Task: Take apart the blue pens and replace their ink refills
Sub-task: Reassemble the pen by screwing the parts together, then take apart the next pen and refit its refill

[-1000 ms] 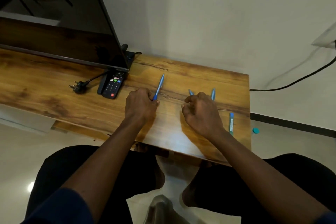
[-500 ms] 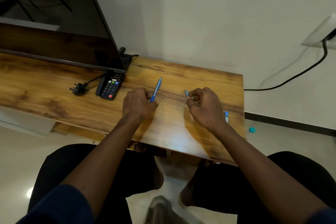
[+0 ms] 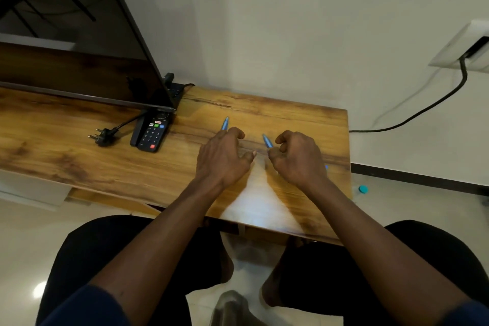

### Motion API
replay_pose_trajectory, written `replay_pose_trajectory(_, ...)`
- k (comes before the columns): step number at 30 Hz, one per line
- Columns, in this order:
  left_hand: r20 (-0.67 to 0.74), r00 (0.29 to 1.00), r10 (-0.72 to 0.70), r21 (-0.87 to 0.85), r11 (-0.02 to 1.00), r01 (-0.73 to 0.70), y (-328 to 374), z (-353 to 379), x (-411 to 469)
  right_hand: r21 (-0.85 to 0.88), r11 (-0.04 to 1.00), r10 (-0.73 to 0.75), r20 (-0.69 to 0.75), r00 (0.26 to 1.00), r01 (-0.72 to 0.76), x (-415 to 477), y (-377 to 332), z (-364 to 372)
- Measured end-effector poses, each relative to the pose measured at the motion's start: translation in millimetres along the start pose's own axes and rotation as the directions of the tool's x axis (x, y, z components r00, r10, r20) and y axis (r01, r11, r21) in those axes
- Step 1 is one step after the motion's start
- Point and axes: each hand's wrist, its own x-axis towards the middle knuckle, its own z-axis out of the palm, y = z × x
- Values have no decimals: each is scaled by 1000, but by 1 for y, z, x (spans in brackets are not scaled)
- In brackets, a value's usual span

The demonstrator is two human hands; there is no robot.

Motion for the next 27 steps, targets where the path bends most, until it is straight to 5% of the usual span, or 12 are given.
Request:
replay_pose_trajectory(5, 65, 998, 7, -25, 1000, -5, 1, 13, 3, -129, 988, -76, 35, 996, 80, 6, -6, 13)
replay_pose_trajectory(10, 61, 998, -29, -107, 994, 35, 3, 8, 9, -74, 994, -84, 30, 996, 86, 6, -4, 15)
replay_pose_trajectory(15, 29, 994, -104, -365, 925, 107, 4, -6, 9, 213, 975, -61, 18, 998, 56, 2, -16, -3)
replay_pose_trajectory(20, 52, 994, -101, -747, 657, 106, 8, -21, 10, 553, 832, 7, 61, 998, -40, -5, -28, -19)
replay_pose_trajectory(27, 0, 1000, -29, -867, 499, 15, 17, -31, 16, 791, 593, -9, 197, 980, -153, 0, -29, -32)
